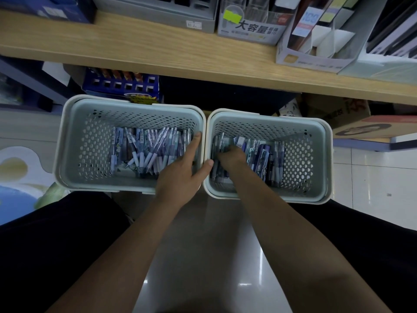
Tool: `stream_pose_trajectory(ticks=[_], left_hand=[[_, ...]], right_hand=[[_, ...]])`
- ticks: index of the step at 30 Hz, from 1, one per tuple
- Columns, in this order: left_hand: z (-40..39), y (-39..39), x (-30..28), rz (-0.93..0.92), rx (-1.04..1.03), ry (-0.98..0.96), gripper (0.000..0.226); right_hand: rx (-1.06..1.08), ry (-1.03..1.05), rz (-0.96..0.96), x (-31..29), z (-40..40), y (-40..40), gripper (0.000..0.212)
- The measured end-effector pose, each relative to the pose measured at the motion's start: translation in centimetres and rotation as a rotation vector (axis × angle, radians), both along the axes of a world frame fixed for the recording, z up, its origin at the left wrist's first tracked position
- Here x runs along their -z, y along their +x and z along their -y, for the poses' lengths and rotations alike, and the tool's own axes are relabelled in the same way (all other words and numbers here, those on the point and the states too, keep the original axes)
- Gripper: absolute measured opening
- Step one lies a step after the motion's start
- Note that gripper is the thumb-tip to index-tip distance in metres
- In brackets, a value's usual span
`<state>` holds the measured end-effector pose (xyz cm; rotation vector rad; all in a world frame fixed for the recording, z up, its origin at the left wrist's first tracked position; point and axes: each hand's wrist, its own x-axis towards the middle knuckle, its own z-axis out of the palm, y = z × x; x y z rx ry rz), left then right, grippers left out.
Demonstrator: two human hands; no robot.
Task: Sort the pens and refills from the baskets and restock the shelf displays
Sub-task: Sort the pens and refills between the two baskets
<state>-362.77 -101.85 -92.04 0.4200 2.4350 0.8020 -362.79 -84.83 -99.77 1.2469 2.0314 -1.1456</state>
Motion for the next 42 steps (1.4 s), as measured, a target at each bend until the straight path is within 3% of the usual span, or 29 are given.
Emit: stream_pose_trajectory(ticks=[8,14,19,25,29,31,34,38,42], left_hand=[[0.0,0.0,0.0,-0.014,0.002,-0.005,0.071],[0.0,0.0,0.1,-0.011,-0.008,0.001,0.071],[0.0,0.0,0.1,-0.013,-0.007,0.005,0.071],[0.0,0.0,0.0,-0.014,-0.006,-0.003,0.072],[0.0,0.0,0.0,-0.004,-0.010,0.009,0.071],[0.0,0.0,0.0,0.001,-0.006,0.009,0.071],[0.1,0.0,0.0,0.003,-0.005,0.010,0.071],[0.1,0.0,0.3,0.004,-0.004,0.009,0.071],[0.1,-0.1,0.5,-0.007,-0.001,0.011,0.071]], right_hand=[[0.100,-0.210,-0.028,-0.4,-0.4,-0.1,0.010],[0.137,-0.220,-0.005,0.0,0.4,-0.6,0.027],[0.172,-0.280,0.006,0.2,0.3,-0.6,0.013],[0.179,-0.373,-0.017,-0.4,0.0,-0.4,0.033],[0.175,-0.407,-0.057,-0.7,-0.2,0.1,0.012],[0.172,-0.427,-0.065,-0.8,-0.3,0.4,0.025],[0.162,-0.455,-0.065,-0.2,-0.8,0.8,0.066],[0.117,-0.475,-0.037,-0.9,-1.5,1.0,0.064],[0.171,-0.551,-0.093,-0.5,-1.3,1.4,0.083]])
